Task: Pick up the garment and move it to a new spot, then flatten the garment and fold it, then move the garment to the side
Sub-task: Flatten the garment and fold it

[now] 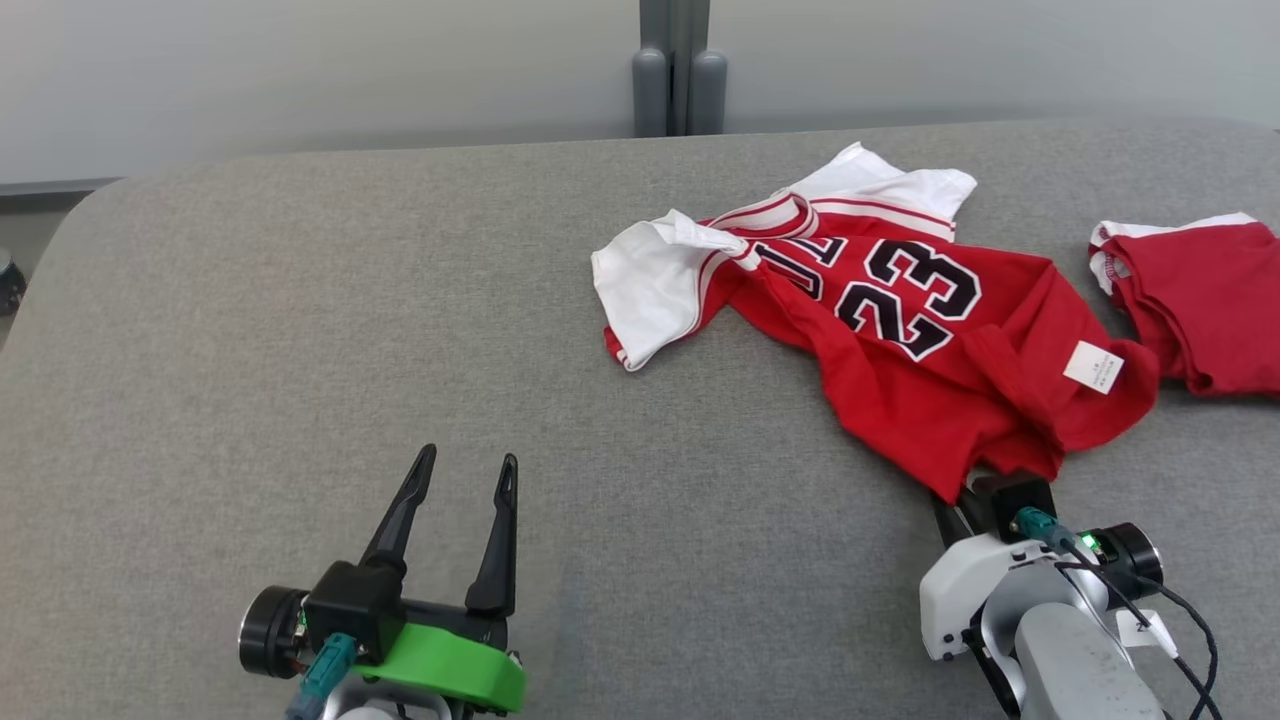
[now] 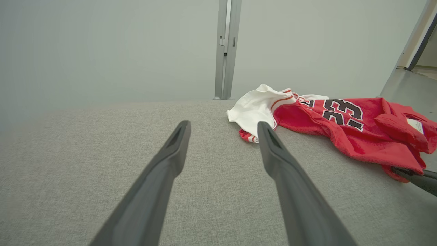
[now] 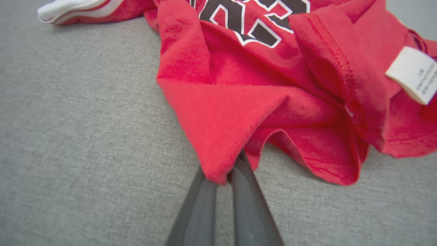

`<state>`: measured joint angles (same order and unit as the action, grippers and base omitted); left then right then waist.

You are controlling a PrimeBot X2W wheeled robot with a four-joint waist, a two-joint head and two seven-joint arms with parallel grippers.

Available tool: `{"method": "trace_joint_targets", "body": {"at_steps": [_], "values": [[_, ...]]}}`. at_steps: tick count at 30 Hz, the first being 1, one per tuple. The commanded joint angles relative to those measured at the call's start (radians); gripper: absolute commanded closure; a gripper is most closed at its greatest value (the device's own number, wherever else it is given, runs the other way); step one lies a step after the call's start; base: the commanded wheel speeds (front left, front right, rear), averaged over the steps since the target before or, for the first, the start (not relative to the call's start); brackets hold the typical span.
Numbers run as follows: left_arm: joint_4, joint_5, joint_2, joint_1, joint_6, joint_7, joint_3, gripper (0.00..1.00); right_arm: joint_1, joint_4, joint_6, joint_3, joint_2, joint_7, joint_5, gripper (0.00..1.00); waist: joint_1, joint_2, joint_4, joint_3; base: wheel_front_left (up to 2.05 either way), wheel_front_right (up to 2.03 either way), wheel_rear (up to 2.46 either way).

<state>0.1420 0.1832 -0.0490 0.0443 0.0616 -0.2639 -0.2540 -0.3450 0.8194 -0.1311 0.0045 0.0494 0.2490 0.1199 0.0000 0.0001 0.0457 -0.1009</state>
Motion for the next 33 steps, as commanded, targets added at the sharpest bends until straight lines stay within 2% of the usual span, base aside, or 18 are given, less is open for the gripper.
{"method": "trace_joint_targets", "body": {"at_steps": [1, 6, 10, 16, 19, 20, 21, 25, 33], "values": [[-0.001, 0.007, -0.003, -0.009, -0.005, 0.000, 0.005, 0.00, -0.002, 0.002, 0.001, 0.015, 0.012, 0.008, 0.018, 1.00, 0.0000, -0.0001, -0.035, 0.023, 0.00, 0.00, 0.00], [-0.007, 0.022, -0.003, -0.021, -0.012, 0.000, 0.006, 0.00, 0.027, -0.018, 0.001, 0.061, 0.076, -0.001, 0.041, 1.00, 0.0000, -0.0001, -0.088, 0.052, 0.00, 0.00, 0.00], [-0.010, 0.032, -0.003, -0.024, -0.014, 0.000, -0.008, 0.00, 0.061, -0.055, 0.001, 0.116, 0.174, -0.050, 0.033, 1.00, 0.0000, -0.0001, -0.118, 0.073, 0.00, 0.00, 0.00], [-0.011, 0.041, -0.003, -0.028, -0.023, 0.000, -0.020, 0.00, 0.132, -0.137, 0.001, 0.201, 0.312, -0.136, -0.004, 1.00, 0.0000, -0.0001, -0.127, 0.086, 0.00, 0.00, 0.00], [-0.008, 0.042, -0.003, -0.033, -0.022, 0.000, -0.022, 0.00, 0.165, -0.164, 0.001, 0.210, 0.362, -0.189, -0.040, 1.00, 0.0000, -0.0001, -0.124, 0.091, 0.00, 0.00, 0.00], [-0.006, 0.042, -0.003, -0.035, -0.021, 0.000, -0.022, 0.00, 0.179, -0.174, 0.001, 0.214, 0.374, -0.206, -0.047, 0.81, 0.0000, -0.0001, -0.122, 0.093, 0.00, 0.00, 0.00], [-0.004, 0.042, -0.003, -0.036, -0.019, 0.000, -0.023, 0.00, 0.185, -0.183, 0.001, 0.212, 0.379, -0.214, -0.060, 0.00, 0.0000, -0.0001, -0.119, 0.094, 0.00, 0.00, 0.00], [-0.001, 0.036, -0.003, -0.041, -0.017, 0.000, -0.022, 0.00, 0.209, -0.258, 0.001, 0.220, 0.358, -0.205, -0.134, 0.00, 0.0000, -0.0001, -0.107, 0.099, 0.00, 0.00, 0.00], [0.003, 0.020, -0.003, -0.051, -0.009, 0.000, -0.015, 0.00, 0.224, -0.484, 0.001, 0.288, 0.279, -0.109, -0.325, 0.00, 0.0000, -0.0001, -0.079, 0.104, 0.00, 0.00, 0.00]]}}
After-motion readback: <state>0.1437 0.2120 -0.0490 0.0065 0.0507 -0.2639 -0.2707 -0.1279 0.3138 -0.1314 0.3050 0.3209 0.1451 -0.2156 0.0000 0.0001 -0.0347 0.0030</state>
